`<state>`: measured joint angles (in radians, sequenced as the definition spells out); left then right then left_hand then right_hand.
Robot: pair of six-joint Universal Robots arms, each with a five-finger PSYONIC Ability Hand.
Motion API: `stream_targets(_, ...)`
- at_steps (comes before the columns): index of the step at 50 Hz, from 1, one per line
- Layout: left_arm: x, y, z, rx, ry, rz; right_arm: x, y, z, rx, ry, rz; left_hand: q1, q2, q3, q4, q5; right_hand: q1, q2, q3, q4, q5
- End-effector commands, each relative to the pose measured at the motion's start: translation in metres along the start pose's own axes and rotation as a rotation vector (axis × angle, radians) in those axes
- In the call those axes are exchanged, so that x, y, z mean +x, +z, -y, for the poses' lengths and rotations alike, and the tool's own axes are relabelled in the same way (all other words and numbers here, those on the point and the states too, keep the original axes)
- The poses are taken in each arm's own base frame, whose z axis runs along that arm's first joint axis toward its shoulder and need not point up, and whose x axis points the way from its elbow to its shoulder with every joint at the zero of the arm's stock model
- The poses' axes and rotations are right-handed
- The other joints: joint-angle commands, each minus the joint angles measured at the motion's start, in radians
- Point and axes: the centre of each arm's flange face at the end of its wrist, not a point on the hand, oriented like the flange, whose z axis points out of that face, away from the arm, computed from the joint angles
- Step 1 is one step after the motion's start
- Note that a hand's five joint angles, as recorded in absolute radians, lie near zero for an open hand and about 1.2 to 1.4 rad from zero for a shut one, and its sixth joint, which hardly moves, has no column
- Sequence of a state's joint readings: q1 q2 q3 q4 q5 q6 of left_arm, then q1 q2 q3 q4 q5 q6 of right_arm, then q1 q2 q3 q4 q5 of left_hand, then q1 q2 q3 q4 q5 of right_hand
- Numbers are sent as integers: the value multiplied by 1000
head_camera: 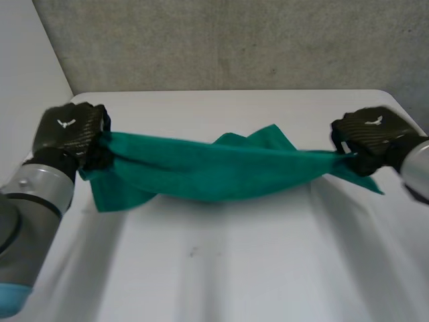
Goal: Fold the towel.
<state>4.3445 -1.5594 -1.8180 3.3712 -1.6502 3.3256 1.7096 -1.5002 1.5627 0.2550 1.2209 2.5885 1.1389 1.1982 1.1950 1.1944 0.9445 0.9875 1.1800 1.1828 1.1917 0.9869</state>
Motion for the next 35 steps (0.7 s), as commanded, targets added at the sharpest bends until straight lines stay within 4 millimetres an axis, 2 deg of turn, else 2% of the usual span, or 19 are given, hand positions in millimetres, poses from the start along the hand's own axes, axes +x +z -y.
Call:
stream_targets(1,-8,-20,16,-21,162,-34,11,-48,19,-124,-313,-134,257,198,201,202,277,409,216,213,205,235)
stream_targets(5,-11,-21,8,-78,214,-46,4,-49,9,-195,-359,-116,257,198,201,202,277,409,216,213,205,235)
stream_targets(11,-8,-10,-21,-183,219,-75,-21,-28,-8,-249,-397,17,257,198,201,202,277,409,216,213,205,235)
stream_targets(14,0,12,-57,-295,223,-119,-46,8,-26,-295,-391,144,257,198,201,202,277,409,216,213,205,235)
stream_targets(16,1,16,-61,-307,223,-122,-51,22,-32,-305,-379,166,257,198,201,202,277,409,216,213,205,235)
stream_targets(17,2,22,-64,-310,223,-125,-52,37,-35,-304,-351,166,257,198,201,202,277,409,216,213,205,235)
stream_targets(19,4,39,-71,-318,223,-127,-50,52,-35,-293,-315,150,257,198,201,202,277,409,216,213,205,235)
stream_targets(20,4,53,-70,-299,222,-122,-48,60,-34,-280,-295,135,257,198,201,202,277,409,216,213,205,235)
stream_targets(21,4,53,-70,-299,222,-121,-42,74,-27,-241,-260,98,257,198,201,202,277,409,216,213,205,235)
stream_targets(22,2,74,-58,-241,222,-102,-37,80,-21,-213,-245,74,257,198,201,202,277,409,216,213,205,235)
stream_targets(24,0,90,-44,-178,216,-81,-26,91,-7,-145,-223,17,257,198,201,202,277,409,216,213,205,235)
stream_targets(26,-3,104,-25,-101,213,-56,-4,101,24,-12,-200,-98,257,198,201,202,277,409,216,213,205,235)
stream_targets(27,-8,117,-1,0,208,-24,4,103,35,38,-195,-140,257,198,201,202,277,409,216,213,205,235)
stream_targets(28,-10,123,13,58,205,-7,12,104,48,93,-191,-186,257,198,201,202,277,409,216,213,205,235)
stream_targets(29,-13,128,28,123,201,14,26,104,72,205,-185,-275,257,198,201,202,277,409,216,213,205,235)
stream_targets(30,-16,132,42,188,196,32,26,104,72,206,-184,-276,257,198,201,202,277,409,216,213,205,235)
stream_targets(31,-18,135,57,255,188,51,31,102,85,265,-184,-316,257,198,201,202,277,409,216,213,205,235)
stream_targets(33,-31,138,109,519,153,133,56,76,138,517,-201,-489,257,198,201,202,277,409,216,213,205,235)
stream_targets(35,-35,133,130,629,136,160,63,60,157,619,-208,-548,257,198,201,202,277,409,216,213,205,235)
